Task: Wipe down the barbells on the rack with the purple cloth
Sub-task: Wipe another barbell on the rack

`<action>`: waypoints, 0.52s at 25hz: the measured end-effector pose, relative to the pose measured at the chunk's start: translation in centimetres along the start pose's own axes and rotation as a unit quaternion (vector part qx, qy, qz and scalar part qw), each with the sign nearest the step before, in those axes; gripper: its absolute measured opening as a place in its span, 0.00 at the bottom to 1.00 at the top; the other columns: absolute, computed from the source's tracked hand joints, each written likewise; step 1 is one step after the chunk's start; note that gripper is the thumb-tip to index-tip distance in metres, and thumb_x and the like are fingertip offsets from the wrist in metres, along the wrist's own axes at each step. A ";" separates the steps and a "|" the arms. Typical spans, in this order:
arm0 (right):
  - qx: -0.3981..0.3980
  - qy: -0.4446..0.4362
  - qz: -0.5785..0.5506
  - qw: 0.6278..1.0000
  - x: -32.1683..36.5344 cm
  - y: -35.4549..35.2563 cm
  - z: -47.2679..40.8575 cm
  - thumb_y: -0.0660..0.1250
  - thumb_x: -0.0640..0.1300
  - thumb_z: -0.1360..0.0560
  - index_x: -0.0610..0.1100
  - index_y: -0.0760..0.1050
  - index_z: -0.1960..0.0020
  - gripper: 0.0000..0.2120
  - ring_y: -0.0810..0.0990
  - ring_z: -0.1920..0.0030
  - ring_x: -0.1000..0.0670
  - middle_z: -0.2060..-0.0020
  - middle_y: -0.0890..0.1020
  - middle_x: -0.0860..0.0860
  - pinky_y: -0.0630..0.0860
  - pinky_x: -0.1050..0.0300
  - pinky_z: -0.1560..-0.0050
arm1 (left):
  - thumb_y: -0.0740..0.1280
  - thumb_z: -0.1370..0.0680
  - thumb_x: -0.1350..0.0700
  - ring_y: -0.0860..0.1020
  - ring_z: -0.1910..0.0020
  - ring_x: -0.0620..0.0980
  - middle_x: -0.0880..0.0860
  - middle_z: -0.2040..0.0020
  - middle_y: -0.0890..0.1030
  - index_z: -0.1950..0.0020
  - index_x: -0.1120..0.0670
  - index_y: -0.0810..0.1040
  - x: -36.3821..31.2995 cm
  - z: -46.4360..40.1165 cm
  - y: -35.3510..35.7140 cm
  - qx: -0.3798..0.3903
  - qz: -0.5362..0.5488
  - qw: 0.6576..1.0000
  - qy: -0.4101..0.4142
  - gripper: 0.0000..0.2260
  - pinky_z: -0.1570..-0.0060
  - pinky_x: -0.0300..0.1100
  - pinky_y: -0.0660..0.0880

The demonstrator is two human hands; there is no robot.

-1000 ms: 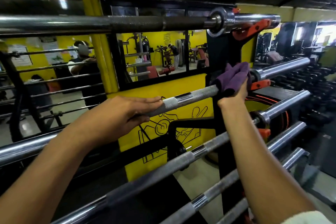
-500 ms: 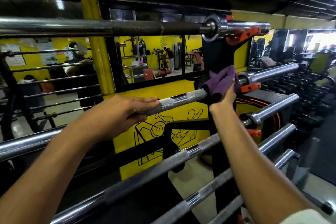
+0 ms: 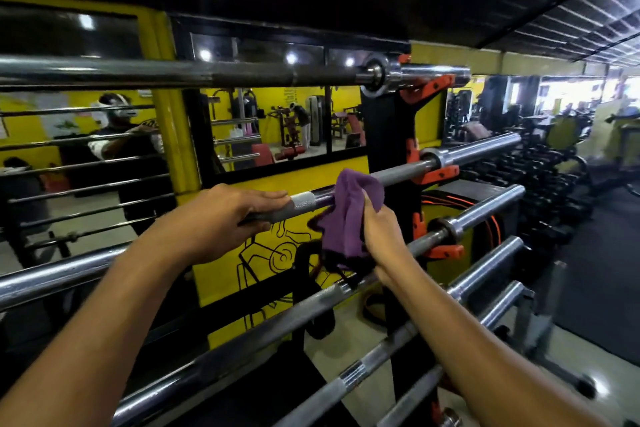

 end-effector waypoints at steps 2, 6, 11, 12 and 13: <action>-0.037 -0.156 0.126 0.979 2.6 -2.9 1.7 0.61 0.56 0.17 0.46 0.74 0.39 0.15 0.84 0.52 0.55 0.53 0.83 0.53 0.74 0.73 0.59 | 0.69 0.21 0.54 0.68 0.29 0.39 0.32 0.28 0.64 0.26 0.38 0.66 0.1 0.1 0.2 -0.005 -0.005 1.000 0.004 0.26 0.30 0.42 0.67; -0.087 -0.409 0.414 0.808 6.7 -2.6 2.5 0.56 0.63 0.20 0.46 0.59 0.25 0.29 0.68 0.31 0.45 0.30 0.69 0.44 0.65 0.47 0.31 | 0.70 0.21 0.53 0.73 0.32 0.42 0.36 0.28 0.69 0.27 0.38 0.69 0.5 -0.1 0.0 -0.020 0.012 1.000 -0.009 0.25 0.33 0.45 0.73; 0.100 -0.478 0.604 0.630 5.9 4.9 -2.9 0.45 0.72 0.22 0.50 0.75 0.36 0.34 0.77 0.41 0.44 0.43 0.81 0.49 0.69 0.43 0.36 | 0.72 0.23 0.52 0.72 0.33 0.37 0.35 0.32 0.73 0.29 0.38 0.72 0.9 0.0 -0.1 -0.034 0.027 0.998 -0.050 0.23 0.32 0.38 0.69; 0.130 -0.458 0.609 0.634 6.6 5.5 -3.9 0.43 0.74 0.23 0.52 0.76 0.40 0.34 0.79 0.46 0.44 0.47 0.83 0.50 0.72 0.46 0.42 | 0.72 0.23 0.51 0.72 0.33 0.36 0.35 0.33 0.74 0.30 0.38 0.73 1.0 0.0 -0.2 -0.039 0.029 0.997 -0.056 0.23 0.32 0.40 0.70; 0.164 -0.416 0.615 0.649 7.3 6.0 -5.2 0.41 0.74 0.24 0.54 0.77 0.43 0.35 0.80 0.49 0.44 0.50 0.83 0.50 0.74 0.48 0.47 | 0.73 0.24 0.50 0.74 0.35 0.36 0.35 0.34 0.76 0.31 0.38 0.75 1.0 0.0 -0.4 -0.045 0.033 0.996 -0.065 0.22 0.34 0.41 0.72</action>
Point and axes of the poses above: each hand's wrist, its own z-axis away from the middle knuckle, its own y-axis out of the palm, x = y × z, the point moved 8 cm from there along -z, towards the middle knuckle
